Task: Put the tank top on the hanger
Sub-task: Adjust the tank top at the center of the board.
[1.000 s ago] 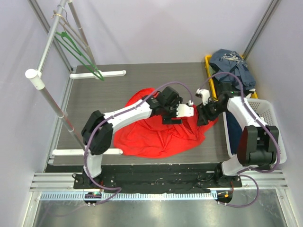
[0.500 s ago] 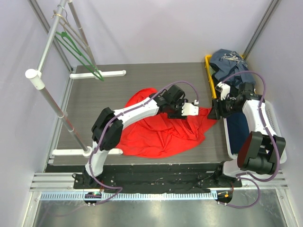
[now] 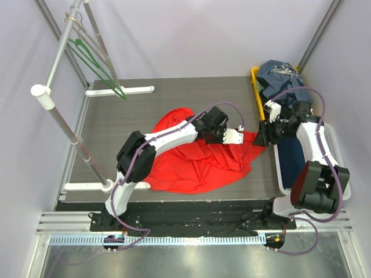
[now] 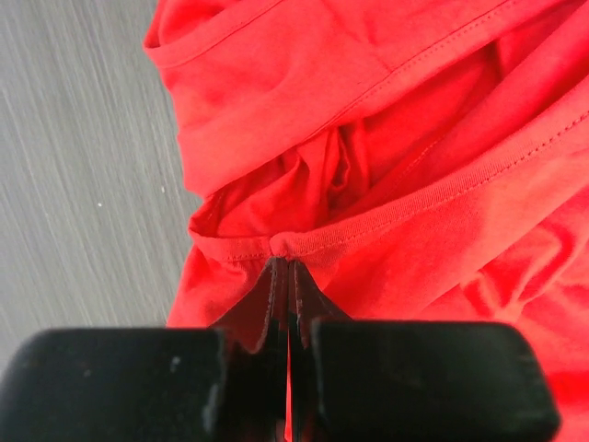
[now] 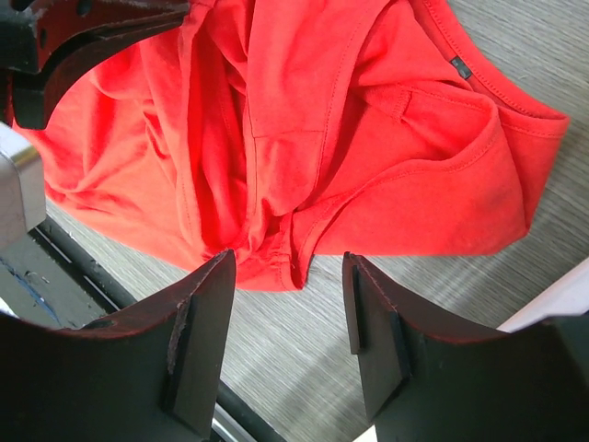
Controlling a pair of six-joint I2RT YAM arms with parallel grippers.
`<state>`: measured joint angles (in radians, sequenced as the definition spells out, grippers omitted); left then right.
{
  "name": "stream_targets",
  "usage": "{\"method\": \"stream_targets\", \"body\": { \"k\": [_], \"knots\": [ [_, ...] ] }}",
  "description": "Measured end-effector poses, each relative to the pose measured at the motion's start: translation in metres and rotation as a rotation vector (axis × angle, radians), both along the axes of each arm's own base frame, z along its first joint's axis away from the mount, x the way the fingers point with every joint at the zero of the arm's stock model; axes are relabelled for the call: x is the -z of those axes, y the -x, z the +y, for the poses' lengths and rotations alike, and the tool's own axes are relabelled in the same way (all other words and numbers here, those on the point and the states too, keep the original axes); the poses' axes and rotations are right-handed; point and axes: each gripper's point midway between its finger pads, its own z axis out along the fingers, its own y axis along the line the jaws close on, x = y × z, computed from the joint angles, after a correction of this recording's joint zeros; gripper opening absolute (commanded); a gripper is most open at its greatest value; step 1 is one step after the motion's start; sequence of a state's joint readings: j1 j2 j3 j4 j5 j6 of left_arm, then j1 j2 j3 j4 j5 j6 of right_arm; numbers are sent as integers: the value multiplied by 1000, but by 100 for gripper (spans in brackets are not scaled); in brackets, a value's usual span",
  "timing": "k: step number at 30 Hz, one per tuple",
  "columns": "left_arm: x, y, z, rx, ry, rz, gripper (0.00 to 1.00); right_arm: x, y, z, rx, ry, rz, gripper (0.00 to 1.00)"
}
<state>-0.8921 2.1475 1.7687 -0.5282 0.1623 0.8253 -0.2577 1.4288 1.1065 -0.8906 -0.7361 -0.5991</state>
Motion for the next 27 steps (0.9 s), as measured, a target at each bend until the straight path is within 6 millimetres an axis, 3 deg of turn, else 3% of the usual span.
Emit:
{"method": "stream_targets", "body": {
  "k": [10,14,17,19,25,27],
  "knots": [
    [-11,-20,5,-77,18,-42,0,-1,0,2,-4,-10,-2,57],
    [-32,-38,16,-178,41,-89,0,-1,0,2,-3,-11,-2,56],
    [-70,-59,33,-278,89,-163,0,-1,0,2,0,-13,0,57],
    [-106,-72,49,-346,135,-227,0,-2,0,3,0,-17,1,57],
    [-217,-96,112,-546,281,-423,0,-2,7,7,-23,-41,17,57],
    [-245,-99,135,-610,322,-476,0,-1,11,9,-37,-51,42,57]
  ]
}}
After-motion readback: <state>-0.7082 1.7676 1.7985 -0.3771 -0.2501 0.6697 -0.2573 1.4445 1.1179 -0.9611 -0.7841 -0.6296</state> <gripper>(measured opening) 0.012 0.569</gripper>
